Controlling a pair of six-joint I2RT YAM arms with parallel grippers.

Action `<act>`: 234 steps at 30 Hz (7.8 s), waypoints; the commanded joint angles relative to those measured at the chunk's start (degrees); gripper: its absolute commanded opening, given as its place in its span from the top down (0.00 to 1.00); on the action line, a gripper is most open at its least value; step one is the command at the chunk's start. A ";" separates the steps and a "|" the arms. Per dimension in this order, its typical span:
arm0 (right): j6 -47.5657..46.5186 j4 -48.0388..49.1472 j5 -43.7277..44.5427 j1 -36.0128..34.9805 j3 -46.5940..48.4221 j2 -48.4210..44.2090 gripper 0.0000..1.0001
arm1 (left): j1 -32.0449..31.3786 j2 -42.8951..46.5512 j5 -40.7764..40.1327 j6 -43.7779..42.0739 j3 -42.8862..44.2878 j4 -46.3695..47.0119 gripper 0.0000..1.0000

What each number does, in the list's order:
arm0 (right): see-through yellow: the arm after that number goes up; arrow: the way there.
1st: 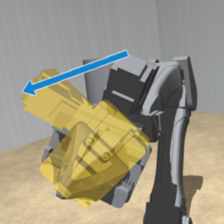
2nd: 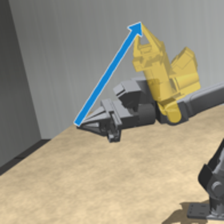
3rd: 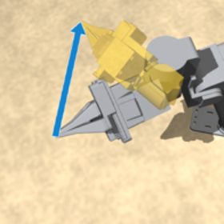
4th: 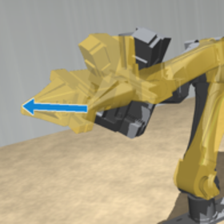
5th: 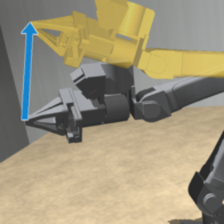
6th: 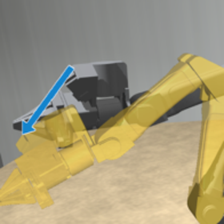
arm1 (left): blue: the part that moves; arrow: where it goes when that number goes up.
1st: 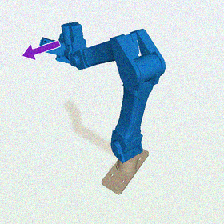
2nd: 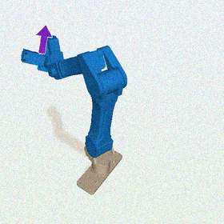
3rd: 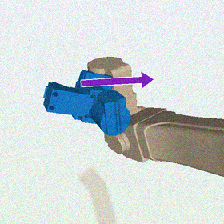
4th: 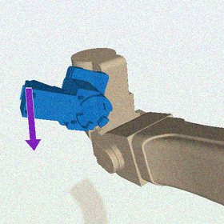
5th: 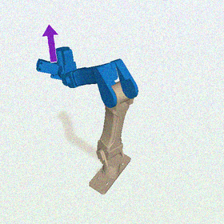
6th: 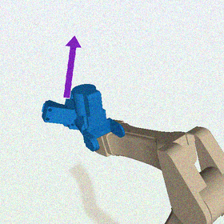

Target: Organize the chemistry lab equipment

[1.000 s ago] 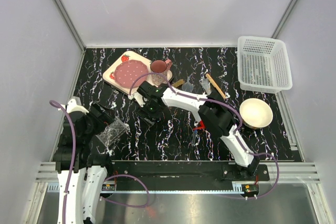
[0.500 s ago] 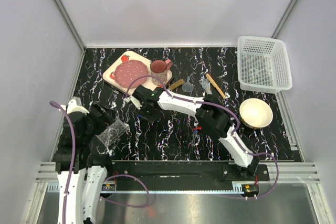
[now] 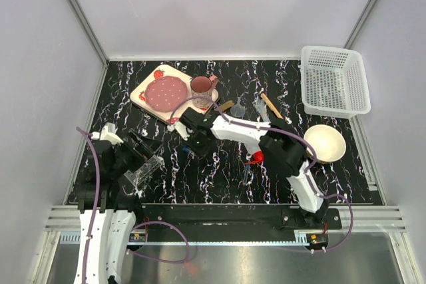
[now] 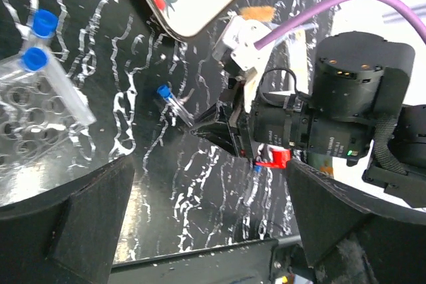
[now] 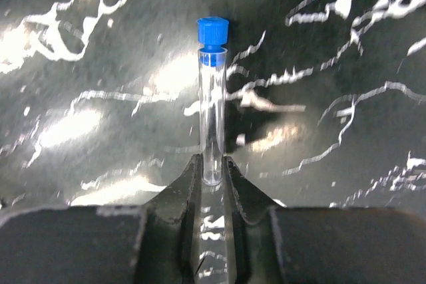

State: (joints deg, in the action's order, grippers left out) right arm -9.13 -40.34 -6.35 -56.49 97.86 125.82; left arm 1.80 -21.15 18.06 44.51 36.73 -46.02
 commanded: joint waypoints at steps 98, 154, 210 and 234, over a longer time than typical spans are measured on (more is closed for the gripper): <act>-16.63 7.99 -39.44 32.23 -37.40 -48.04 0.00 | -24.48 -34.75 -50.15 -2.50 6.95 4.45 0.97; -17.42 7.38 -41.20 35.31 -37.57 -46.72 0.00 | -22.98 -28.17 -46.10 -1.80 7.56 1.64 0.39; -18.48 -16.00 -20.11 10.70 -36.87 -30.90 0.35 | -22.81 -6.54 -9.27 -4.43 1.33 11.74 0.01; -11.27 -12.75 -8.86 10.61 -26.41 -17.45 0.14 | -22.81 -4.78 -12.00 -5.58 2.91 8.14 0.01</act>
State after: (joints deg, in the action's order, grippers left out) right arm -22.04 -55.16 -18.90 -45.50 68.66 106.74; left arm -21.30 -26.61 6.87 39.48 37.80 -38.11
